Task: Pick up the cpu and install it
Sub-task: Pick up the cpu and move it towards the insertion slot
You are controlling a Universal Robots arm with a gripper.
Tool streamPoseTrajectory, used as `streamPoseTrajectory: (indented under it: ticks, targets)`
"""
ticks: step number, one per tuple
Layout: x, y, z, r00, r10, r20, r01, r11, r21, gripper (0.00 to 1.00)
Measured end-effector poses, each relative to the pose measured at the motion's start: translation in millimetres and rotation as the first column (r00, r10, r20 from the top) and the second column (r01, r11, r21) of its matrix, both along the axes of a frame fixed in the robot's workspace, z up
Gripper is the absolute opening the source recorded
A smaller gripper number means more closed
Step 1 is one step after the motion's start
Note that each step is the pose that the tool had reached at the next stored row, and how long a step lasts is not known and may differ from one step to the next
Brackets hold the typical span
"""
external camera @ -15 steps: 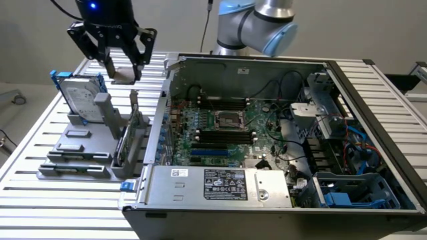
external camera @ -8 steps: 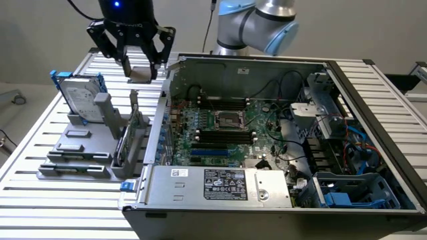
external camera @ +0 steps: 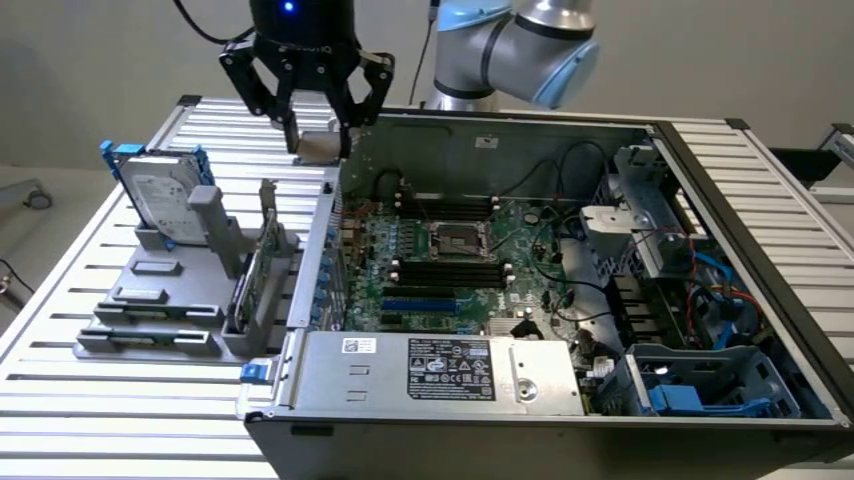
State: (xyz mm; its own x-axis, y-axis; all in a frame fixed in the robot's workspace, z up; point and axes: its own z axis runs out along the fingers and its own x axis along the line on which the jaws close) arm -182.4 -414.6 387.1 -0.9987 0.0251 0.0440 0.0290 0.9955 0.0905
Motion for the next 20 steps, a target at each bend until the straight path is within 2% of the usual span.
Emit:
streamPoseTrajectory:
  ticks: [6,12,15,20]
  targets:
    - [27.3,0.5,0.0,1.0,0.0,0.0,0.0,1.0,0.0,0.55]
    - [54.6,2.8,-1.4,1.0,0.0,0.0,0.0,1.0,0.0001,0.55]
    - [68.5,6.4,-6.1,1.0,0.0,-0.0001,0.0,1.0,0.0,0.55]
    - [91.2,14.9,-15.2,1.0,0.0,0.0,0.0,1.0,0.0001,0.55]
